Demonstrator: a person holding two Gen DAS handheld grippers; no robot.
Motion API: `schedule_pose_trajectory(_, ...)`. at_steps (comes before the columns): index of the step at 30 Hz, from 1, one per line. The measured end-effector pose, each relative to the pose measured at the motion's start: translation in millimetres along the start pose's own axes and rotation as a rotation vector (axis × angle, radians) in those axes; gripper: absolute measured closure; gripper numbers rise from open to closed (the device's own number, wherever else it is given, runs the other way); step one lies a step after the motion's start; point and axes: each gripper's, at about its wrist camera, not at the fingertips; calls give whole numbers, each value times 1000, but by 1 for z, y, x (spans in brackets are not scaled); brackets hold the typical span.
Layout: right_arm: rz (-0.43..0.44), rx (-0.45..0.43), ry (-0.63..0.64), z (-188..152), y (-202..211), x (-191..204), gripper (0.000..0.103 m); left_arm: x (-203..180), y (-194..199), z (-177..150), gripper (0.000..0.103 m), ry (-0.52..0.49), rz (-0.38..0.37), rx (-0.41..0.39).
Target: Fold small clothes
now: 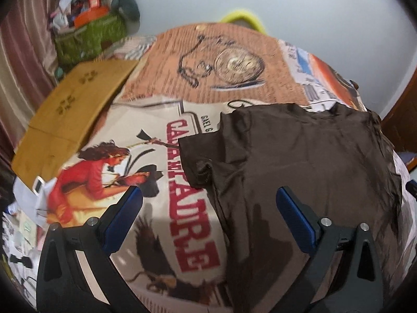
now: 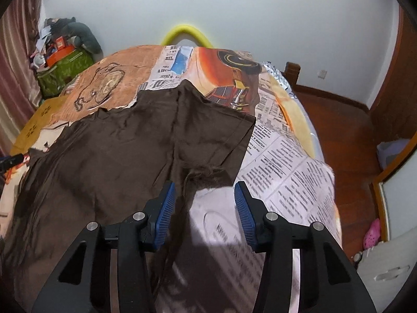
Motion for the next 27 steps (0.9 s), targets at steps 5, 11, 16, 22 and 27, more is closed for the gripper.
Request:
schedule_pose_trajectory(5, 1, 7, -54, 14, -15, -16, 59, 6, -27, 8, 5, 52, -58, 77)
schedule_pose_trajectory(11, 77, 51, -140, 23, -30, -30, 59, 9, -55, 12, 21, 114, -160, 158)
schedule_pose_trajectory(16, 142, 59, -174, 18, -31, -28, 59, 6, -60, 15, 28, 120, -204, 157)
schedule_pose_trajectory(22, 169, 59, -210, 19, -34, -27, 57, 11, -74, 20, 75, 186, -275, 229)
schedule_pose_trajectory(27, 195, 4, -239, 25, -19, -29, 43, 24, -79, 24, 75, 261, -248, 227)
Point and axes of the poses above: each gripper's, at about its wrist camera, not at the fingertips, and y roughly against the way its jaws point, x to its left, z to its top, and after that the axes turned 8 degrees about z, right-handed
